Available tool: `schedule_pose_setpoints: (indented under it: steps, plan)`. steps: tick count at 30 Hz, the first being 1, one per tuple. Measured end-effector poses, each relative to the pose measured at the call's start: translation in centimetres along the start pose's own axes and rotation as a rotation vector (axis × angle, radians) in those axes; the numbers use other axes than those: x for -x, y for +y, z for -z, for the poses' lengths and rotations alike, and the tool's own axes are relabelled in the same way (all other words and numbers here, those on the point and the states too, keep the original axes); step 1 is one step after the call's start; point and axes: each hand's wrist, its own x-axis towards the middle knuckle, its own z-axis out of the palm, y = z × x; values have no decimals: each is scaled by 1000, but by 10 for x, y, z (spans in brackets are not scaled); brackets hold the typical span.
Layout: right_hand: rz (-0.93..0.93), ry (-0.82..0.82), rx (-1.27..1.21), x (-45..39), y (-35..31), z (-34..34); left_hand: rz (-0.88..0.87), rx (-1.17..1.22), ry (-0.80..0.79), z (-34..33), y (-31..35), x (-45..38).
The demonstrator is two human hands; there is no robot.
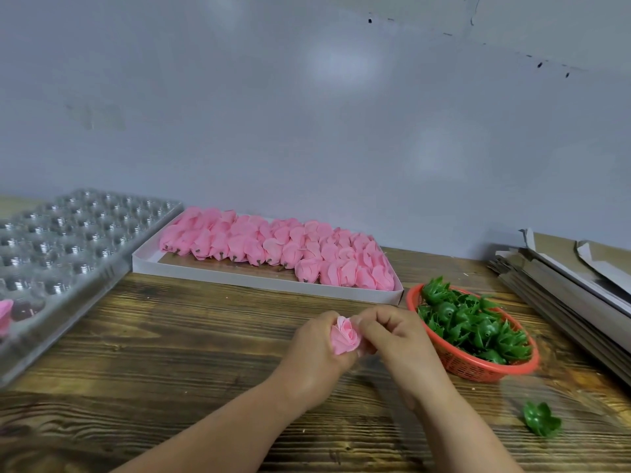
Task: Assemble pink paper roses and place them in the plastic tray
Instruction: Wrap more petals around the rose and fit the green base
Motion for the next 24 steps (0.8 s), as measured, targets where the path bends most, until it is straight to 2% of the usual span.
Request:
schedule_pose_setpoints:
  steps: [17,24]
  plan:
    - [-28,-25,20,1,0,-2,-55,-34,-37,0,-3,-1]
    - [-40,34,-26,0,0,-2,-157,-63,-74,-1,-3,0]
